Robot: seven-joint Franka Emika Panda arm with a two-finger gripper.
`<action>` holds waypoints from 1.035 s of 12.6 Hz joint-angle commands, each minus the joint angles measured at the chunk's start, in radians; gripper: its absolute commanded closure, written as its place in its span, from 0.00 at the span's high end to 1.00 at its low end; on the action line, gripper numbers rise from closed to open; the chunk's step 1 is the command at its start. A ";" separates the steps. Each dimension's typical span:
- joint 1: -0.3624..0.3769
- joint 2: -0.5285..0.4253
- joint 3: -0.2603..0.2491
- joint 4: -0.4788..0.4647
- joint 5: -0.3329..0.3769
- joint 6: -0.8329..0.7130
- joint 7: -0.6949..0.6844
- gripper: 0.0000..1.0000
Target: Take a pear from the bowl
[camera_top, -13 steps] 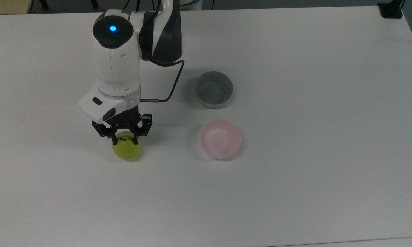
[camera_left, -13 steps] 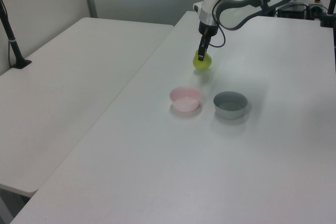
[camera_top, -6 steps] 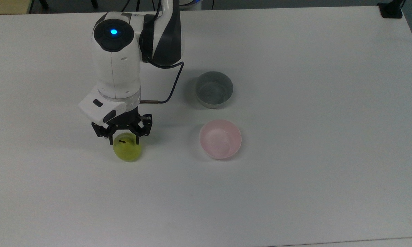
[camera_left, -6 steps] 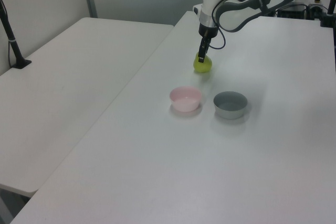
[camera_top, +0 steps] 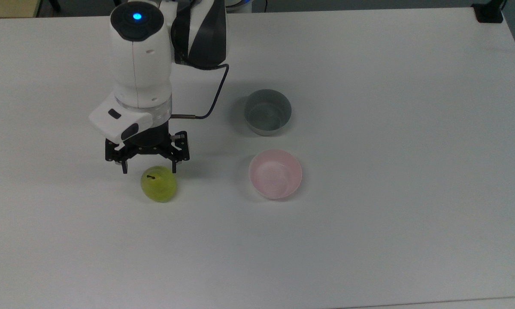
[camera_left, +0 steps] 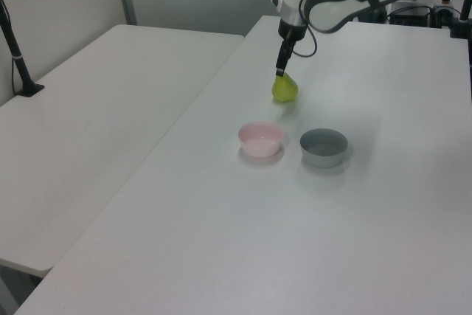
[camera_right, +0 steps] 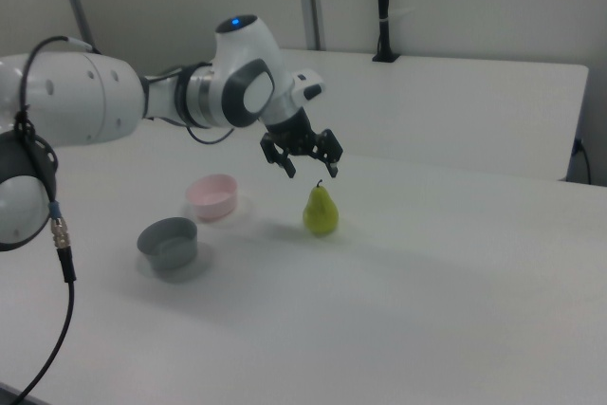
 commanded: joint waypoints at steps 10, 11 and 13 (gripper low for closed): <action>0.148 -0.389 0.011 -0.064 0.068 -0.584 0.132 1.00; 0.148 -0.412 0.011 -0.065 0.076 -0.619 0.132 1.00; 0.148 -0.458 -0.002 -0.080 0.148 -0.650 0.132 1.00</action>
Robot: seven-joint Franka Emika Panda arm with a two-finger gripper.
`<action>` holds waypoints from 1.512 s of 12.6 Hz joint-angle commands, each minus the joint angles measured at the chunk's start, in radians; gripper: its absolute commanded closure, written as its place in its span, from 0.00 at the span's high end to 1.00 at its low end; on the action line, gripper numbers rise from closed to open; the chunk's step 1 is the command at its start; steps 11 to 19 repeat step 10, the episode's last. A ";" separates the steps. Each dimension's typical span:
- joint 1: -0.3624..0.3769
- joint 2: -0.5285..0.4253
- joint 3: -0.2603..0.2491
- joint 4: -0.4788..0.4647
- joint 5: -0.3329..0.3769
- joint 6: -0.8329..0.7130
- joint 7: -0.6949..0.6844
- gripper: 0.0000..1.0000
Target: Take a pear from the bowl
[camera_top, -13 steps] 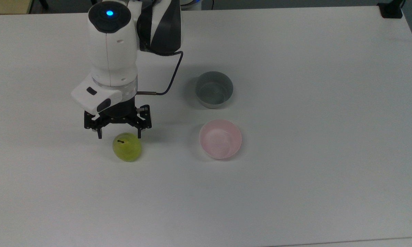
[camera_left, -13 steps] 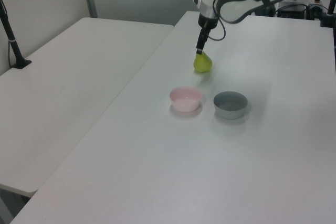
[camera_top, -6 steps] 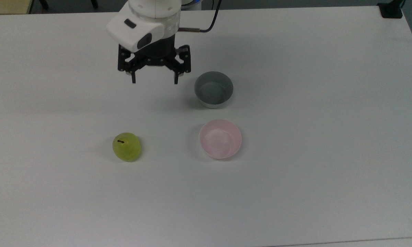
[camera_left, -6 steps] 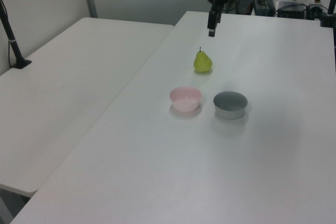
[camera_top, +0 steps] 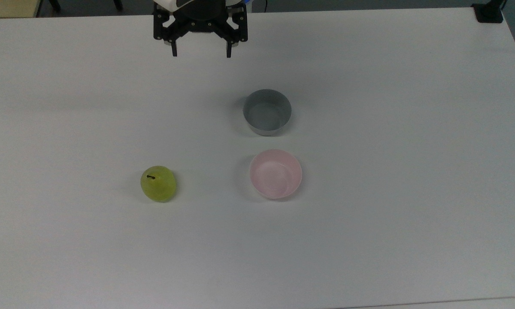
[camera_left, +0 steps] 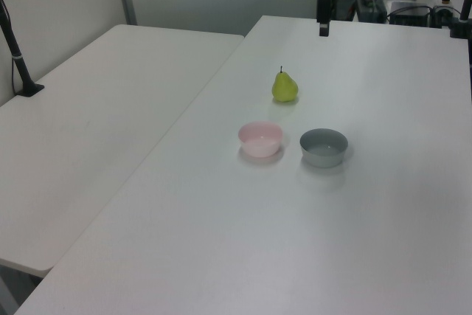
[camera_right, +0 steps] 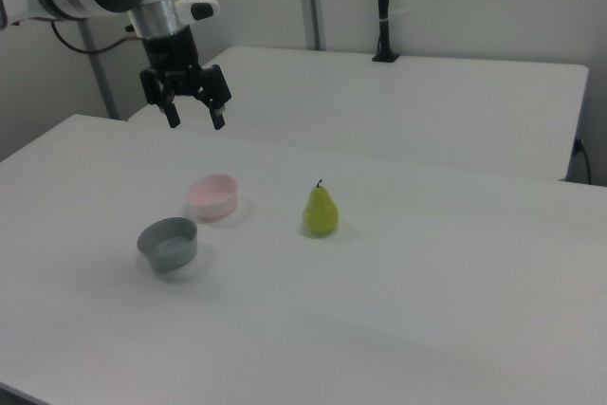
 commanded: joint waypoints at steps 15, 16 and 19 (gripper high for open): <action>0.009 -0.098 -0.024 -0.060 0.071 -0.093 0.006 1.00; 0.009 -0.098 -0.024 -0.060 0.071 -0.093 0.006 1.00; 0.009 -0.098 -0.024 -0.060 0.071 -0.093 0.006 1.00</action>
